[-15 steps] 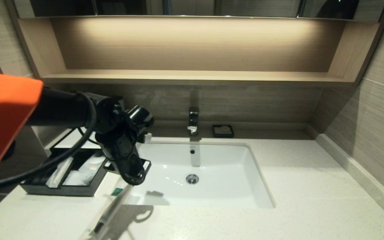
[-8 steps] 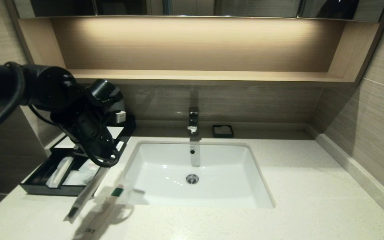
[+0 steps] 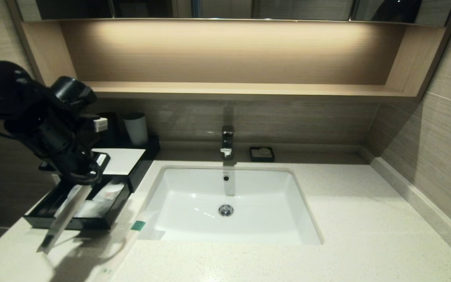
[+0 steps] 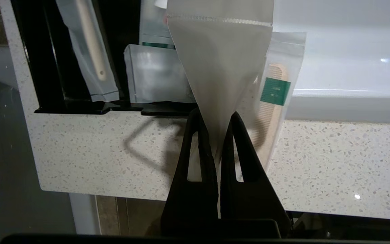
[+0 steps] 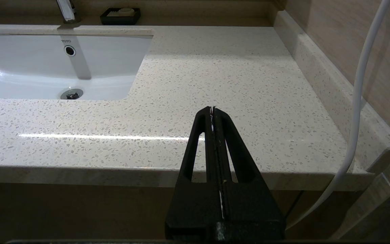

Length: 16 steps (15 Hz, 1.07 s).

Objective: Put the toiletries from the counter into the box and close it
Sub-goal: Place the bathroom toiletry into the drawer

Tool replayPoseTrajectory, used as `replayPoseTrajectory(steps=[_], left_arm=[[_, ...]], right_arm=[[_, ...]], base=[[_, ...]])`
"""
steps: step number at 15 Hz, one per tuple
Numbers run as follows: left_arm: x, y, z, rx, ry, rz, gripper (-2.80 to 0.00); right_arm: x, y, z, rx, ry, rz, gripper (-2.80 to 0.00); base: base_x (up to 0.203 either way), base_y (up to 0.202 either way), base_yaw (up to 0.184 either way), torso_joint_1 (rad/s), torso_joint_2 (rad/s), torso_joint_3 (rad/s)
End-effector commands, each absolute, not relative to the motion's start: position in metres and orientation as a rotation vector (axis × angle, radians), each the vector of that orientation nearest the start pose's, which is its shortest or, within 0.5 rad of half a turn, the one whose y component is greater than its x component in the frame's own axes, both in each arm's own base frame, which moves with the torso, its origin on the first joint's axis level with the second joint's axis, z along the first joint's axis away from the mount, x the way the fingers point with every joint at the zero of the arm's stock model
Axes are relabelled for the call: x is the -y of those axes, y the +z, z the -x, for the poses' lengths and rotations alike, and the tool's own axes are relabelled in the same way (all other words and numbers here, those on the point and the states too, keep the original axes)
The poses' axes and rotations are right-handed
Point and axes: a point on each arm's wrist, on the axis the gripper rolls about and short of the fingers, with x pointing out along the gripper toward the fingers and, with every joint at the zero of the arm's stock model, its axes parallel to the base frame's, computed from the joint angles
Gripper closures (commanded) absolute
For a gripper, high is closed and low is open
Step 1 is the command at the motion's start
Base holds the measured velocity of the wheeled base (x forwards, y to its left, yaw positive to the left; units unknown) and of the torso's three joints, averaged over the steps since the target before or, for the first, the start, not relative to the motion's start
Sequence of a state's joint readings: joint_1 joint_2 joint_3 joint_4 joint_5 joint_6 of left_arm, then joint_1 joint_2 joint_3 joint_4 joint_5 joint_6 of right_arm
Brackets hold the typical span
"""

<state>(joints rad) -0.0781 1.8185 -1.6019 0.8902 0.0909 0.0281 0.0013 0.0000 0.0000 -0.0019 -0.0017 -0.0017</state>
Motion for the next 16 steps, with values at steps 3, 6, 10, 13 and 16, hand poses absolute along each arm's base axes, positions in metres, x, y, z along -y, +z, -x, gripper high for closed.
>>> replayPoseTrajectory(steps=[3,6,10,13,16], left_arm=[[-0.019,0.232,-0.310,-1.118,0.082,-0.095,0.00],[-0.037,0.227,-0.314,-1.129,0.111,-0.088,0.00],[-0.047,0.223,-0.315,-1.138,0.123,-0.084,0.00],[-0.058,0.213,-0.325,-1.140,0.143,-0.079,0.00],[-0.073,0.203,-0.334,-1.151,0.153,-0.094,0.00]], right_arm=[[0.000,0.075,0.023,0.001,0.000,0.002,0.00],[0.000,0.075,0.023,0.002,0.000,0.002,0.00],[0.000,0.076,0.023,0.002,0.000,0.002,0.00],[0.000,0.075,0.023,0.001,0.000,0.002,0.00],[0.000,0.076,0.023,0.002,0.000,0.002,0.00]], base=[[0.000,0.000,0.000,0.000,0.00,0.000],[0.000,0.000,0.000,0.000,0.00,0.000],[0.000,0.000,0.000,0.000,0.00,0.000],[0.000,0.000,0.000,0.000,0.00,0.000],[0.000,0.000,0.000,0.000,0.00,0.000]])
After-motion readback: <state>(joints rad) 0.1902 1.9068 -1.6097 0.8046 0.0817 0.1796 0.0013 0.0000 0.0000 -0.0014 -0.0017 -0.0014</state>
